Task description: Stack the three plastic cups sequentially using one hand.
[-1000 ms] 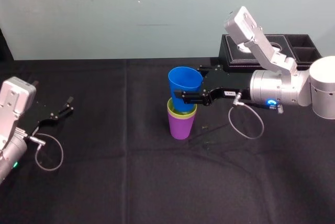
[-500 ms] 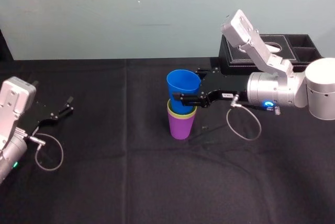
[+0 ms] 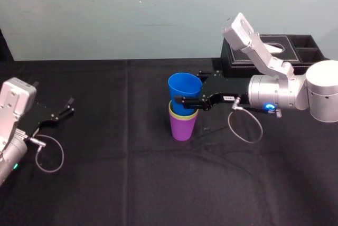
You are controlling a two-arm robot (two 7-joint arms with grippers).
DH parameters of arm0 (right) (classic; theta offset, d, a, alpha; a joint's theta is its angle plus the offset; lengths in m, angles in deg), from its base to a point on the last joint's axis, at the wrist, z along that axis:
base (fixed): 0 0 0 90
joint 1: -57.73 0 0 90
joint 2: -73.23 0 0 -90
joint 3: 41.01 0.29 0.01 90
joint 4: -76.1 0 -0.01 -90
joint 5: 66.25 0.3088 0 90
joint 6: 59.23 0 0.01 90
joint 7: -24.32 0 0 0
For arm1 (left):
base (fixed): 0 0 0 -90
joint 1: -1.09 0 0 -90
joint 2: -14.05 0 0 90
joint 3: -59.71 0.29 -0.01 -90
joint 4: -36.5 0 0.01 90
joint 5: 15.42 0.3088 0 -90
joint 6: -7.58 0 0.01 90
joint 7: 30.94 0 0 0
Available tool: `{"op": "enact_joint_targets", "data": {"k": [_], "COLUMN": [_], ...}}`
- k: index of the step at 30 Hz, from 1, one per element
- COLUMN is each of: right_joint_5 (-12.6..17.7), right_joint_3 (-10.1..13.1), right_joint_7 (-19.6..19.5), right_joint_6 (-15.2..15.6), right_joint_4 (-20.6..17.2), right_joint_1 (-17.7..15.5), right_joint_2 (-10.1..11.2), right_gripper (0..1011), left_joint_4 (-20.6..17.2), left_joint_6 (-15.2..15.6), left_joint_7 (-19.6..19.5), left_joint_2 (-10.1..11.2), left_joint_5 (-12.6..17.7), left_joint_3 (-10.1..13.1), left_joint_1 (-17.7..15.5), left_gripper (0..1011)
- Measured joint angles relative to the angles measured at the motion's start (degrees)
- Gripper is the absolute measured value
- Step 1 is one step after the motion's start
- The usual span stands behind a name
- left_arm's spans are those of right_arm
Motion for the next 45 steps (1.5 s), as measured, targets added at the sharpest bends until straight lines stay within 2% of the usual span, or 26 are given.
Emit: {"op": "enact_joint_targets", "data": {"k": [16, 27, 45], "right_joint_5": [0.0, 0.1, 0.1], "right_joint_3": [0.1, 0.1, 0.1], "right_joint_7": [0.1, 0.1, 0.1], "right_joint_6": [0.0, 0.0, 0.0], "right_joint_4": [0.1, 0.1, 0.0], "right_joint_1": [-0.1, -0.1, -0.1], "right_joint_2": [0.0, 0.0, 0.0], "right_gripper": [729, 998, 1004], "left_joint_4": [0.0, 0.0, 0.0], "left_joint_6": [0.0, 0.0, 0.0], "left_joint_7": [0.0, 0.0, 0.0], "left_joint_2": [0.0, 0.0, 0.0], "left_joint_5": [0.0, 0.0, 0.0], "left_joint_3": [0.0, 0.0, 0.0], "left_joint_1": [0.0, 0.0, 0.0], "left_gripper": [1011, 1011, 1012]}}
